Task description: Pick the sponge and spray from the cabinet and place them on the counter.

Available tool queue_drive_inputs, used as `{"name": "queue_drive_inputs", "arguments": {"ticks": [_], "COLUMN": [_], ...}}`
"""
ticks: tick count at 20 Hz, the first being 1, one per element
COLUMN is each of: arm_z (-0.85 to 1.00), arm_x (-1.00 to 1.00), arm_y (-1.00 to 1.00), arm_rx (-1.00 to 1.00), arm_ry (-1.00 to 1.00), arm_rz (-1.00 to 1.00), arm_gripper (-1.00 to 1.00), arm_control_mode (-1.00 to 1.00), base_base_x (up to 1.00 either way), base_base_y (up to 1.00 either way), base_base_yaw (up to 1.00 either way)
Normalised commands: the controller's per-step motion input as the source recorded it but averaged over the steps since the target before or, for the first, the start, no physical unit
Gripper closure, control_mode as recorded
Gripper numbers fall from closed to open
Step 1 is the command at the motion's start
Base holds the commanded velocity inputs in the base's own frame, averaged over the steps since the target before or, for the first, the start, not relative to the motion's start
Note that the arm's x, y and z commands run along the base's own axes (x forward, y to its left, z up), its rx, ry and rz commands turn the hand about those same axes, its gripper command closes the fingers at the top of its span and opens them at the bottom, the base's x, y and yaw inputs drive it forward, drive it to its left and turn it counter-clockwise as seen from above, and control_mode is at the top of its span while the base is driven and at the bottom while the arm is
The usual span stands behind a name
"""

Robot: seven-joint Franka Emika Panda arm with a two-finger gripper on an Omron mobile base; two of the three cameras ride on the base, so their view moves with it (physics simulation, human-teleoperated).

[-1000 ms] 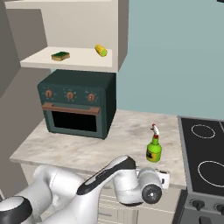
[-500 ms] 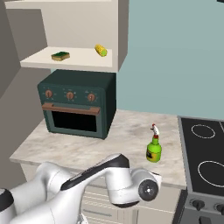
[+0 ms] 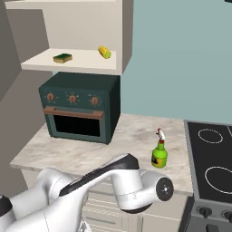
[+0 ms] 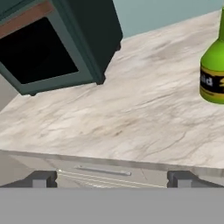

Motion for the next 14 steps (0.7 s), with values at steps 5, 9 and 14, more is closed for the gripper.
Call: {"name": "queue_drive_inputs", "arguments": {"ticks": [5,9,14], "arm_z": [0.17,0.43,0.64], "arm_x": [-0.40,-0.26,-0.17], "arm_y": [0.36,0.37,0.31], "arm_rx": [0.07,0.10,0.10], "arm_ry": [-0.24,-0.20,-0.08], "arm_rz": [0.01,-0.01,0.00], "arm_gripper": [-1.00,-1.00,-1.00], "arm_control_mode": [-1.00,-1.00,-1.00], "base_base_x": [0.00,0.00,0.00], "base_base_y": [0.00,0.00,0.00], "base_base_yaw": [0.00,0.00,0.00]}}
